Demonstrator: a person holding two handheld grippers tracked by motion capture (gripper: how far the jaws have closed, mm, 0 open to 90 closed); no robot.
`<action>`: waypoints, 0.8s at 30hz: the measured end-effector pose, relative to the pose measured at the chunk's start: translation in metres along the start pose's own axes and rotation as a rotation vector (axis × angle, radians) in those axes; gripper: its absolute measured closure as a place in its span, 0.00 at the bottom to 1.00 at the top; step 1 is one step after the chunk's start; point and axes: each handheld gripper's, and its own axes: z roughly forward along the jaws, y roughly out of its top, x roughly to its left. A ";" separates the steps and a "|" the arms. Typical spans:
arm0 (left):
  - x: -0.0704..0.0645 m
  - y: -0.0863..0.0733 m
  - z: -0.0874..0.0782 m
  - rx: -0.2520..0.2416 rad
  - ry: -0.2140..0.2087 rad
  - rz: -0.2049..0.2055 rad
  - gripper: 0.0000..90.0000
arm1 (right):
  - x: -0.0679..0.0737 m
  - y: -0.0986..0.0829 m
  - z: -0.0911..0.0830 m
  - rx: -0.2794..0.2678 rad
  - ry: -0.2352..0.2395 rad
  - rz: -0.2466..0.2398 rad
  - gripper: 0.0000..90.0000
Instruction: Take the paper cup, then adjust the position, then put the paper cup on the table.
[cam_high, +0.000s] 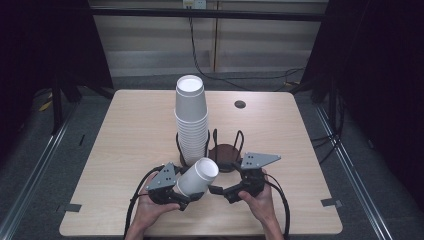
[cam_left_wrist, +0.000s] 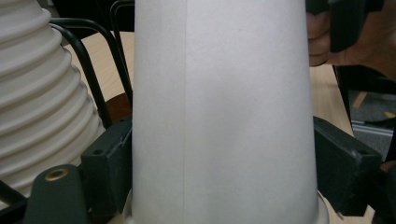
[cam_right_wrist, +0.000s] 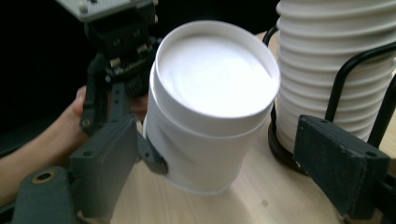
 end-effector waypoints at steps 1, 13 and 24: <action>0.000 0.000 -0.001 0.010 -0.001 0.006 0.20 | 0.000 0.000 0.000 0.010 -0.001 -0.003 0.15; 0.002 0.004 -0.005 0.101 0.009 0.040 0.21 | 0.001 -0.004 0.004 0.140 0.013 -0.020 0.15; 0.001 0.008 -0.008 0.152 0.005 0.072 0.21 | 0.003 -0.006 0.007 0.205 0.052 -0.052 0.15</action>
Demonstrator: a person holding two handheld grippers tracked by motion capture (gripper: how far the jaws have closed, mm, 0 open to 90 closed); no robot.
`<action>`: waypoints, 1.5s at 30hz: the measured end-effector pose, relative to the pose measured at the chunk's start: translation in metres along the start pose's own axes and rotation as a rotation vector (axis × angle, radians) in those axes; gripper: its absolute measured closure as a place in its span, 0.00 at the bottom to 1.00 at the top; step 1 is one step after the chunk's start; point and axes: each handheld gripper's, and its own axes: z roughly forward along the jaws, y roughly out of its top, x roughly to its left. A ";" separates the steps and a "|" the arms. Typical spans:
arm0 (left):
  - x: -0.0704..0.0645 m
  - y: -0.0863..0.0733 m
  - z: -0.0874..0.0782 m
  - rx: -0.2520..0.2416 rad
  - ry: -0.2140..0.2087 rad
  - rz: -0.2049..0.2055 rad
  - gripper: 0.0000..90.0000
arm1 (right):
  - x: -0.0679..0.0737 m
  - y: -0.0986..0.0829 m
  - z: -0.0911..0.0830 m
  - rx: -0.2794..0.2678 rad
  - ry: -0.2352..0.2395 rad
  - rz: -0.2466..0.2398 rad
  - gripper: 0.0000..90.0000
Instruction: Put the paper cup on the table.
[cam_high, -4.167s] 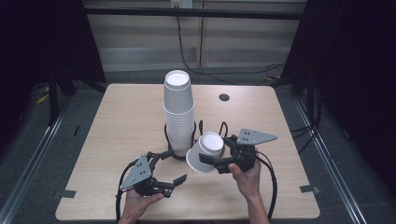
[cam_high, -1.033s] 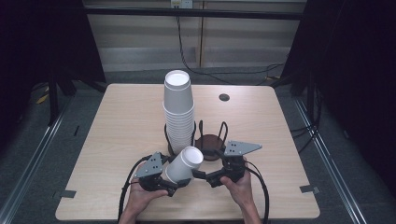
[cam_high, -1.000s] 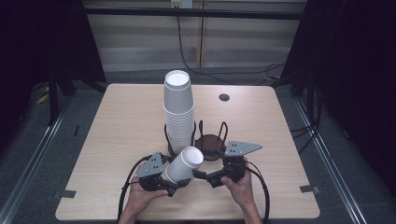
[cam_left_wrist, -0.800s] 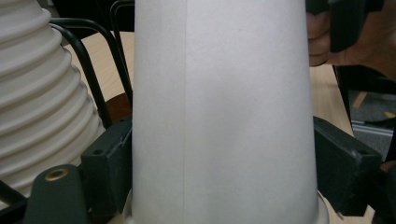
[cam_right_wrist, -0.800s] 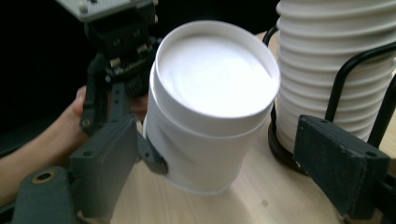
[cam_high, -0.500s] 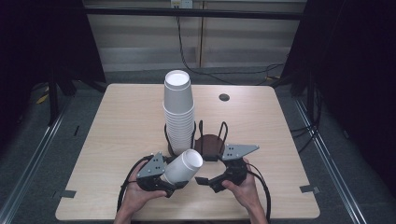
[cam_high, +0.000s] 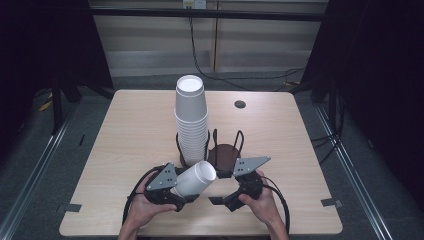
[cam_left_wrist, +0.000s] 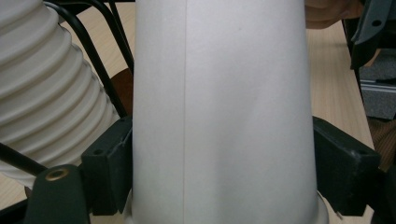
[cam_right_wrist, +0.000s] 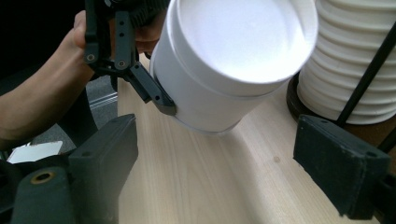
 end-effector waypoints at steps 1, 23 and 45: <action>0.000 0.001 0.000 0.011 0.000 0.012 0.21 | 0.000 0.000 0.000 0.003 -0.006 0.000 0.15; -0.002 0.017 0.007 0.219 -0.058 0.097 0.20 | -0.010 0.013 0.009 0.226 -0.019 -0.066 0.16; -0.003 0.033 0.021 0.382 -0.093 0.188 0.20 | -0.012 0.028 0.014 0.412 0.018 -0.106 0.16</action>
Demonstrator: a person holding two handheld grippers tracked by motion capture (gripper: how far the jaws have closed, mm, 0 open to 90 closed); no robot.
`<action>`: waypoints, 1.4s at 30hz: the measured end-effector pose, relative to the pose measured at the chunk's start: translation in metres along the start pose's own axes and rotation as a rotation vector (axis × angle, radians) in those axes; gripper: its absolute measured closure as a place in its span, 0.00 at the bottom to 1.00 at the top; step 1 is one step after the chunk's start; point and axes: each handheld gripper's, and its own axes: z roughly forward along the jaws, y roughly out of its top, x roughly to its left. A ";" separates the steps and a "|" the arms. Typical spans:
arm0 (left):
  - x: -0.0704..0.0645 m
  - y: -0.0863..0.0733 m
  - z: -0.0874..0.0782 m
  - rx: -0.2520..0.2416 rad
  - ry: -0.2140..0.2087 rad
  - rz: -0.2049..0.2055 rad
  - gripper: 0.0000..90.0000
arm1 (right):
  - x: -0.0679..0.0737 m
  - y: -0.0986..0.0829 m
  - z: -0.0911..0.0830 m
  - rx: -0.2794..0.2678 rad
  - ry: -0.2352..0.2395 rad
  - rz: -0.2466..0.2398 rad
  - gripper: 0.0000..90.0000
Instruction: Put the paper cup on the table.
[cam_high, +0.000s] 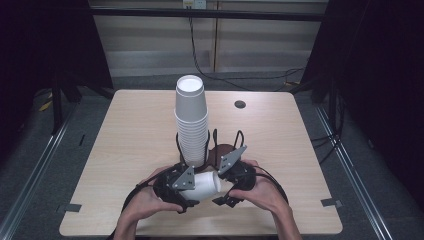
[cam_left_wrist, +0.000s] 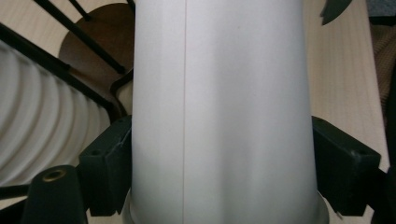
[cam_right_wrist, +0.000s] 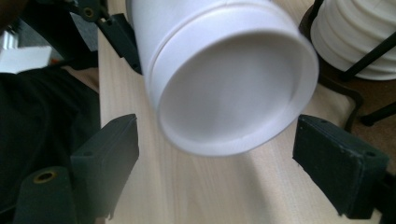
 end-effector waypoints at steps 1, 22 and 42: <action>0.000 0.000 0.001 0.000 0.002 0.001 0.20 | 0.001 0.002 0.000 0.009 -0.011 -0.008 0.16; -0.003 0.005 0.006 0.029 -0.040 0.015 0.20 | -0.006 0.016 0.009 0.060 0.097 0.000 0.18; -0.005 0.007 0.006 0.014 -0.056 0.016 0.20 | -0.005 0.017 0.012 0.055 0.121 -0.023 0.26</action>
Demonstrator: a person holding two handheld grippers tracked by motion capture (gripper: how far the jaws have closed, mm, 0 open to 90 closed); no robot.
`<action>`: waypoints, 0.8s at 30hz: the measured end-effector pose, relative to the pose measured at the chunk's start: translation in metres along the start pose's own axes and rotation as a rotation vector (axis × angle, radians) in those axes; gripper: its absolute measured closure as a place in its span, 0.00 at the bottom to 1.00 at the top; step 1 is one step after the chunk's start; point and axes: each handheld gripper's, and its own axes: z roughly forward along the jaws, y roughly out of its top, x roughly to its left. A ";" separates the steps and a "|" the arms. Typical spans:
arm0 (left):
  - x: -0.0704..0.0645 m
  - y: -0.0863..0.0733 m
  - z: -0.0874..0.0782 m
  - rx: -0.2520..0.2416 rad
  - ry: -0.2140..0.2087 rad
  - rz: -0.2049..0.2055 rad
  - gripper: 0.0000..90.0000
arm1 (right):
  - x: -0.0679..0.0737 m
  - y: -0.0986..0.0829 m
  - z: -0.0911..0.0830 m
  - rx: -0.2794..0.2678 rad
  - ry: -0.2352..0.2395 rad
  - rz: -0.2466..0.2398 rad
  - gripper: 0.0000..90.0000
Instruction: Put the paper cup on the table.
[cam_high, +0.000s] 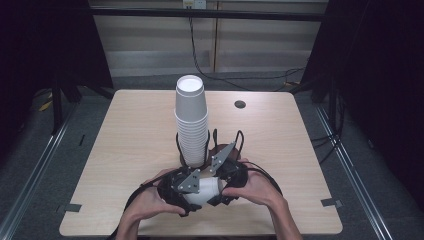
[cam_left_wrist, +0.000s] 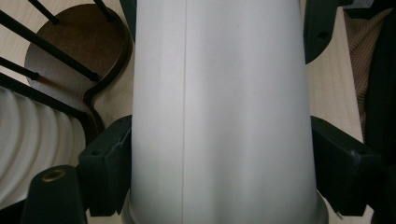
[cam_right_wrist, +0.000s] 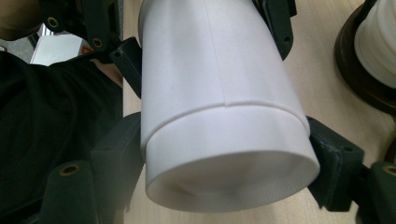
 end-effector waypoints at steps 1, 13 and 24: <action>0.000 0.000 0.000 -0.002 0.000 0.001 0.20 | 0.001 0.000 -0.001 0.005 -0.003 0.004 0.26; 0.003 -0.004 -0.004 -0.060 0.014 -0.003 0.16 | 0.002 0.003 -0.006 -0.006 -0.016 0.007 0.27; 0.006 -0.009 -0.012 -0.155 0.027 -0.030 0.16 | 0.003 0.007 -0.010 -0.012 -0.029 -0.008 0.27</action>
